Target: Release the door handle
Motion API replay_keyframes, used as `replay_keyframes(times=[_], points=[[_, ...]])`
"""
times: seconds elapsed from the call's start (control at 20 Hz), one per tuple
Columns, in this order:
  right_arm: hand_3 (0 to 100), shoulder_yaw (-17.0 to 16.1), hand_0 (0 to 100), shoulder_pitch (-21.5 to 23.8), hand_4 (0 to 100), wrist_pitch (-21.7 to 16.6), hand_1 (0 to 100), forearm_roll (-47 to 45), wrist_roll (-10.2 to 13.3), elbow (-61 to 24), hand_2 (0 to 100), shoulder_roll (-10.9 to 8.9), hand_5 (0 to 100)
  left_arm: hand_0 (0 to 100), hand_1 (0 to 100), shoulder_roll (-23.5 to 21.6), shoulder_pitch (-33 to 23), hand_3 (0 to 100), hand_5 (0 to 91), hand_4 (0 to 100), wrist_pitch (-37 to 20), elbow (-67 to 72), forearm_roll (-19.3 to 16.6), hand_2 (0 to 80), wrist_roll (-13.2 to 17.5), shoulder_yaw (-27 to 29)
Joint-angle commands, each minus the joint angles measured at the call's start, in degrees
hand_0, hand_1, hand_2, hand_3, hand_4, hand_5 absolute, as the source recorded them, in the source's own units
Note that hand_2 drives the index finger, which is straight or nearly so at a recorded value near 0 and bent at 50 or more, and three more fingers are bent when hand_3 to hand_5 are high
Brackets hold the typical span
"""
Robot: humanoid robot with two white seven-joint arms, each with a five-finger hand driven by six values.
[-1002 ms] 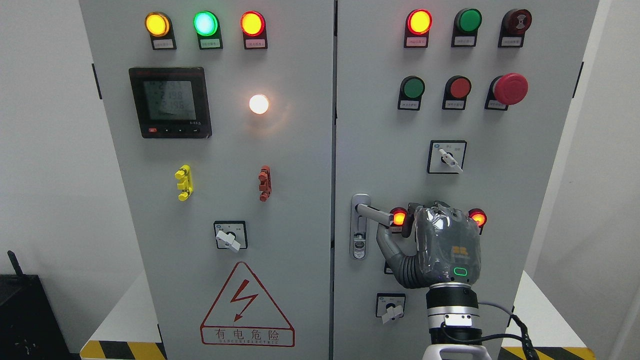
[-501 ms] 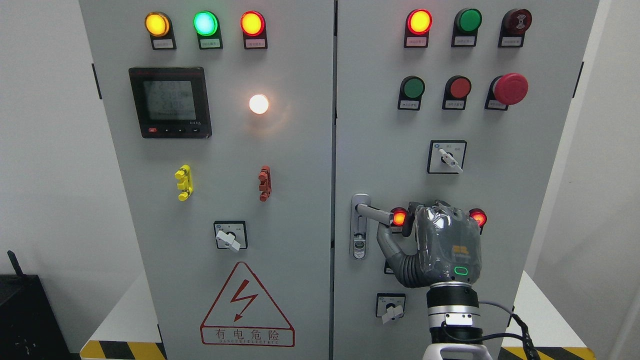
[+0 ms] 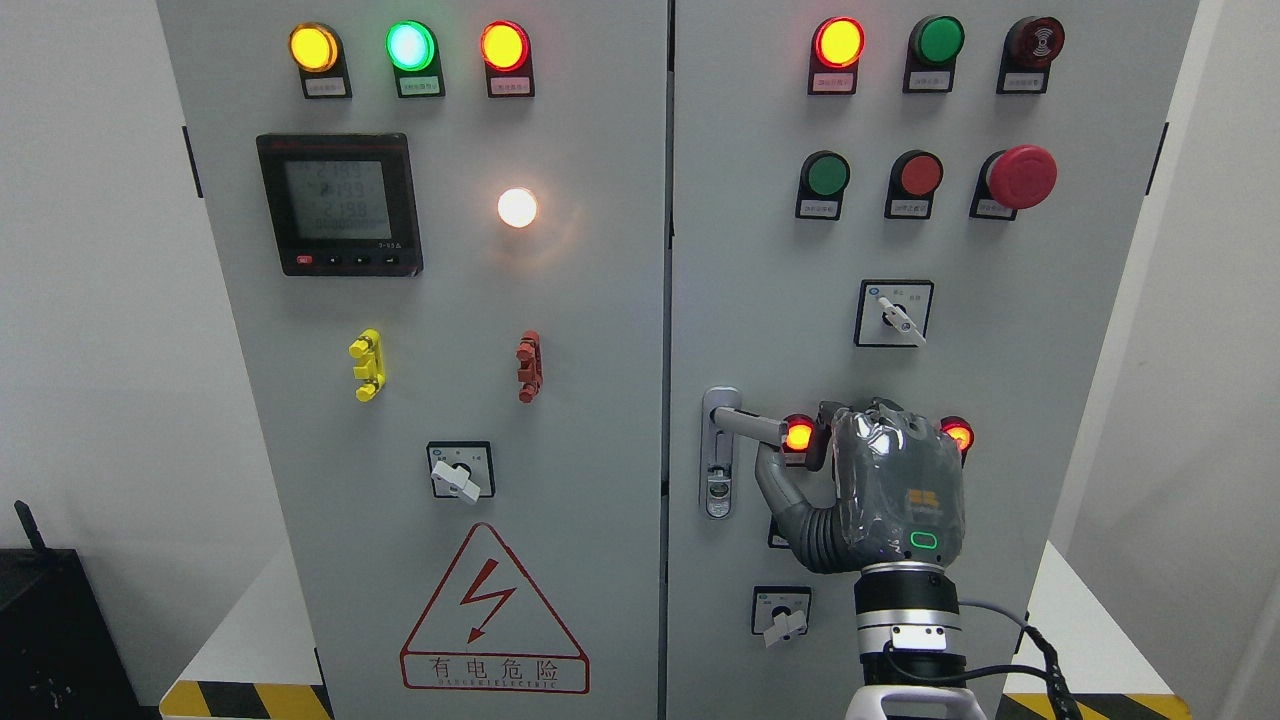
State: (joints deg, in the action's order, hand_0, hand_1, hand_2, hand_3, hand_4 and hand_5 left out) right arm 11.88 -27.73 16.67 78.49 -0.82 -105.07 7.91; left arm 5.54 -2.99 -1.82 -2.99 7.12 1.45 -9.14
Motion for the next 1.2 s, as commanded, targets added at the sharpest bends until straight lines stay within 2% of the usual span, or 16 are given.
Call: replay_keyframes(times=[0.0, 0.25, 0.4, 0.55, 0.7, 0.95, 1.15], points=[[95, -0.02, 47, 0.31, 72, 0.03, 40, -0.01, 0.2, -0.14, 76, 0.0, 65, 0, 0, 0.0, 0.0, 11, 0.0, 0, 0.24, 0.0, 0.0, 4.5, 0.05, 0.0], [95, 0.16, 48, 1.72, 72, -0.32, 40, -0.01, 0.29, -1.37, 76, -0.17, 65, 0, 0, 0.0, 0.0, 10, 0.0, 0, 0.24, 0.0, 0.0, 4.6, 0.05, 0.0], [95, 0.07, 49, 3.03, 71, -1.99, 40, -0.01, 0.55, -1.81, 76, -0.09, 65, 0, 0, 0.0, 0.0, 10, 0.0, 0, 0.24, 0.0, 0.0, 4.6, 0.05, 0.0], [94, 0.07, 49, 5.05, 71, -2.78, 40, -0.01, 0.73, -3.12, 75, -0.26, 65, 0, 0, 0.0, 0.0, 11, 0.0, 0, 0.24, 0.0, 0.0, 4.6, 0.05, 0.0], [93, -0.02, 49, 7.95, 70, -5.33, 40, -0.01, 0.9, -4.79, 74, -0.17, 64, 0, 0, 0.0, 0.0, 11, 0.0, 0, 0.24, 0.0, 0.0, 4.6, 0.05, 0.0], [90, -0.11, 48, 11.21, 69, -5.85, 40, -0.01, 1.25, -8.74, 71, -0.35, 62, 0, 0, 0.0, 0.0, 11, 0.0, 0, 0.24, 0.0, 0.0, 4.6, 0.05, 0.0], [88, -3.26, 48, 13.22, 68, -9.54, 40, -0.01, 1.61, -11.2, 69, -0.26, 59, 0, 0, 0.0, 0.0, 11, 0.0, 0, 0.24, 0.0, 0.0, 4.6, 0.05, 0.0]])
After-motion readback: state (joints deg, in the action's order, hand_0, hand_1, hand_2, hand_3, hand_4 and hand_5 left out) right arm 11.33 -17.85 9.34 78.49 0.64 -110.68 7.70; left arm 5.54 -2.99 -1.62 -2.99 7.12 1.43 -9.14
